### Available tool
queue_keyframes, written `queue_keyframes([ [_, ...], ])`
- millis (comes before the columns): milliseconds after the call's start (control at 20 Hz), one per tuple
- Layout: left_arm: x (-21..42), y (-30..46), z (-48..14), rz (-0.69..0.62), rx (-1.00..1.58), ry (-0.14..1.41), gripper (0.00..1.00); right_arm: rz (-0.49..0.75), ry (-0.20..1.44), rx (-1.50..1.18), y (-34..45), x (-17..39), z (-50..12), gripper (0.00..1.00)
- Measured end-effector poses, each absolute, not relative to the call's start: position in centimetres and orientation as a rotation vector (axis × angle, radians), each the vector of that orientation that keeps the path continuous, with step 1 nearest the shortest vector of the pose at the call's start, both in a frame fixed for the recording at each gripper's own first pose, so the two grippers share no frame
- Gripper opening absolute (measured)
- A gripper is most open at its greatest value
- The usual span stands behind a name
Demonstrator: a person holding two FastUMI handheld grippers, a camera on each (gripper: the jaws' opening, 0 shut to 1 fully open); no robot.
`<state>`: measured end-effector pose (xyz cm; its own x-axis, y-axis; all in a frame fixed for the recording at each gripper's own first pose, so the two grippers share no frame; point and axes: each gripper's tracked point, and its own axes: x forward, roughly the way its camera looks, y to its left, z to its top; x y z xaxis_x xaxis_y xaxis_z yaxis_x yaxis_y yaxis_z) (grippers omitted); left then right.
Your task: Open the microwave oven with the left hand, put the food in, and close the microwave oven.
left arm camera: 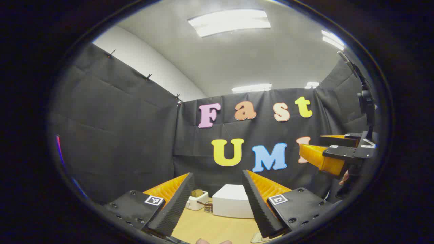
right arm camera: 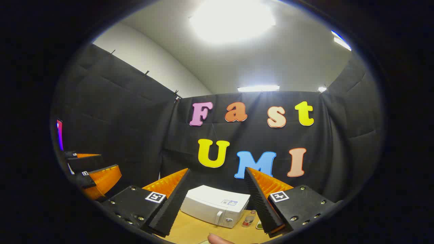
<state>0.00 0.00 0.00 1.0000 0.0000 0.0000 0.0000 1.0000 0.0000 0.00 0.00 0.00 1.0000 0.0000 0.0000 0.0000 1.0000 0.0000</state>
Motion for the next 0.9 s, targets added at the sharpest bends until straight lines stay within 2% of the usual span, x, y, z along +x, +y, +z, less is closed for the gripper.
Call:
queue_keyframes([
  [300, 0.7, -0.8, -1.0, -0.004, 0.003, 0.020, 0.96, -0.024, 0.030, -0.004, -1.8, 0.3, -0.7, 0.96],
  [350, 0.5, -1.1, -1.0, -0.002, 0.005, 0.021, 0.94, -0.027, 0.027, -0.004, -2.2, 0.2, -0.6, 0.96],
  [900, 1.8, -5.7, -1.9, 0.055, 0.029, 0.050, 0.94, -0.005, 0.025, -0.001, -7.4, 1.5, -1.8, 0.96],
])
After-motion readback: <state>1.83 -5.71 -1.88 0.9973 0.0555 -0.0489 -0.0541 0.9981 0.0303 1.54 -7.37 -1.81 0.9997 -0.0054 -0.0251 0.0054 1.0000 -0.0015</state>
